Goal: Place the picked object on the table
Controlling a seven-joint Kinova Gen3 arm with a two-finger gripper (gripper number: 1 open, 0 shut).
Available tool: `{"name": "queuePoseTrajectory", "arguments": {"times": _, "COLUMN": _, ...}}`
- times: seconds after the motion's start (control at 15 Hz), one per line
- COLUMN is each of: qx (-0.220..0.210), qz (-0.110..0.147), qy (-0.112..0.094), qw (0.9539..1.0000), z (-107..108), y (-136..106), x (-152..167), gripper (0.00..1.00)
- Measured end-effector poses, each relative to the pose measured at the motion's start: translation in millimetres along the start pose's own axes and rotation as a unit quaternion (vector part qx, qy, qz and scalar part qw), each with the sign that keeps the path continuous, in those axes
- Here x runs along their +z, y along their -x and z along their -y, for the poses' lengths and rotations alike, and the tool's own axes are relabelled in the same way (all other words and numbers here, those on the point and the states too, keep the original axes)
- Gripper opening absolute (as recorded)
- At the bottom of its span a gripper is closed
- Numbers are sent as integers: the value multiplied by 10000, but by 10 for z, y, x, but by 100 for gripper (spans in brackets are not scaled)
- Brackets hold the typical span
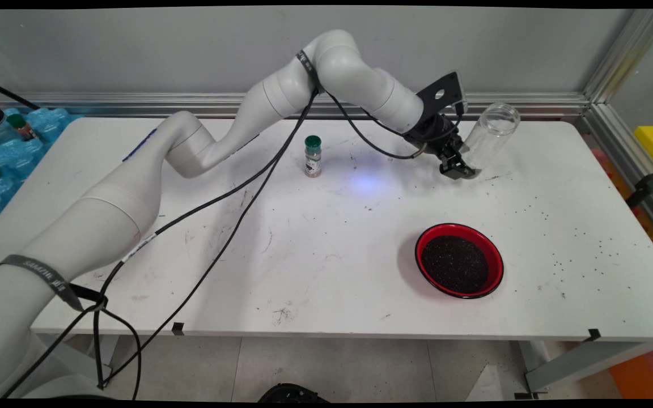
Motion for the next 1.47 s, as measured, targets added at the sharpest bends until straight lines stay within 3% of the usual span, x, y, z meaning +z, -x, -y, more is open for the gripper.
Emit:
{"name": "queuePoseTrajectory", "arguments": {"times": 1.27, "qx": -1089, "qz": 152, "qy": 129, "qw": 9938, "z": -45, "y": 357, "x": 174, "gripper": 0}}
{"name": "queuePoseTrajectory", "arguments": {"times": 1.33, "qx": -1143, "qz": 143, "qy": 144, "qw": 9932, "z": -49, "y": 371, "x": 173, "gripper": 100}}
{"name": "queuePoseTrajectory", "arguments": {"times": 1.47, "qx": -1224, "qz": 129, "qy": 173, "qw": 9922, "z": -60, "y": 394, "x": 167, "gripper": 100}}
